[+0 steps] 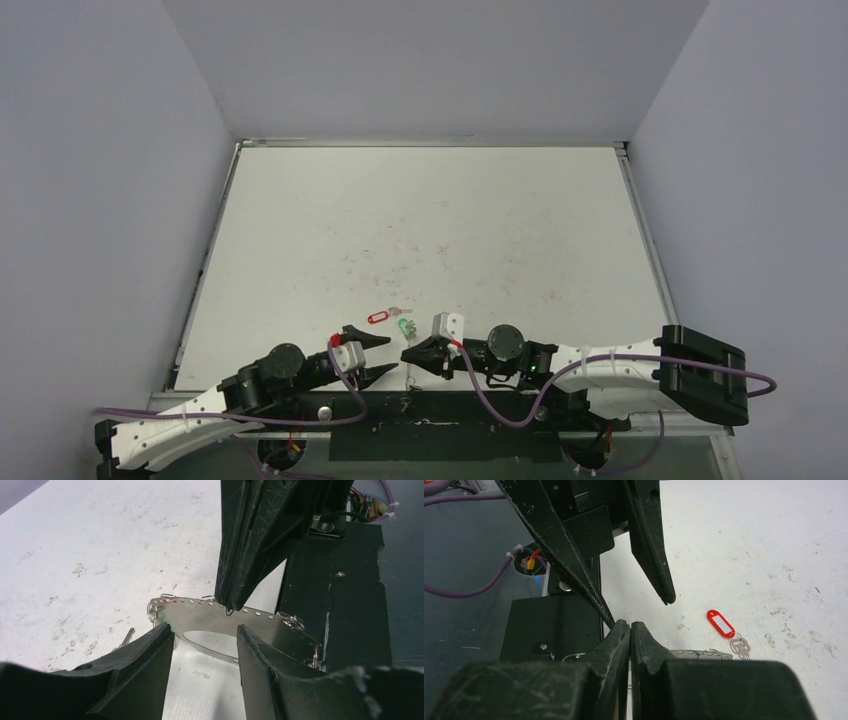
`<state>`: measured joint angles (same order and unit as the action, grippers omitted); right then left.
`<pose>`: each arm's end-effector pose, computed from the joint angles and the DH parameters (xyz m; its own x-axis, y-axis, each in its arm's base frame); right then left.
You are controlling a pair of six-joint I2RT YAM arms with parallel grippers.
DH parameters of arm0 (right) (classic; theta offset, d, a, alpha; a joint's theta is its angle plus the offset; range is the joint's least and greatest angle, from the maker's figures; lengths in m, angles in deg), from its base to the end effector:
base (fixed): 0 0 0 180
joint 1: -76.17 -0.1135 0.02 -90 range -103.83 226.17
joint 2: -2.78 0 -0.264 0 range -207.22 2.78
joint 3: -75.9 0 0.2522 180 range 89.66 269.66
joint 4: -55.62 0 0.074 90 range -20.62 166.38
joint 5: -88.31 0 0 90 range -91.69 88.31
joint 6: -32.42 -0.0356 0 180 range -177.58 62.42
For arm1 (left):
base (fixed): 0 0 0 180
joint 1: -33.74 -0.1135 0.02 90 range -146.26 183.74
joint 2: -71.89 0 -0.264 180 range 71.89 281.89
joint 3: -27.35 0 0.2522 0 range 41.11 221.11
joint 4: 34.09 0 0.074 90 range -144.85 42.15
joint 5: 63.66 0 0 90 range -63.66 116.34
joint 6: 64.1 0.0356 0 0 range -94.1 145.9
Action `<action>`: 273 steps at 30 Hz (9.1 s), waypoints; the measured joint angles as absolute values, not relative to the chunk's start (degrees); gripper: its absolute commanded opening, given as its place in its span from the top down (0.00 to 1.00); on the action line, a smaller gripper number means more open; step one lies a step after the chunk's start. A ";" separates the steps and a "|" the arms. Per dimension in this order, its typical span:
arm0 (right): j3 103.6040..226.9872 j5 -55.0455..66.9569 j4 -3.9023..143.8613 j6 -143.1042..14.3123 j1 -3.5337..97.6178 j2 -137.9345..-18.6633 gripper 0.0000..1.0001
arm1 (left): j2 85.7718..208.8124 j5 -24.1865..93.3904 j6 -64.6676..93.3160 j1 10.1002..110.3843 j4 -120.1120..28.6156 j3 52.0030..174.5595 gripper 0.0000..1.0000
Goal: Put the keys on the keyring
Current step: Adjust the key on the keyring, then move the key to the center of the board.
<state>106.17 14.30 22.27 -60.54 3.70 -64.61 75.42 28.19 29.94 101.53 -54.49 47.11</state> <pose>0.0592 0.2200 0.1979 -0.0714 -0.0612 -0.9956 -0.9971 0.0306 0.0696 0.0397 -0.1004 0.1923 0.0386 0.0917 -0.9950 0.9371 0.3424 0.0679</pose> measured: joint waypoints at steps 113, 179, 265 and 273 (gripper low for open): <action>119.07 13.17 59.17 -47.93 2.19 -57.77 0.82 | 105.88 30.07 18.59 101.95 -61.41 64.64 1.00; 109.04 16.88 49.64 -73.81 20.38 -50.04 1.00 | 95.48 18.48 10.68 101.20 -56.71 54.35 0.29; 106.92 25.21 43.65 -59.87 15.75 -48.09 0.34 | 115.09 47.68 26.31 92.92 -24.28 52.12 1.00; 106.92 18.00 44.61 -60.89 15.77 -40.51 0.10 | 110.89 46.13 25.02 92.92 -28.69 52.12 1.00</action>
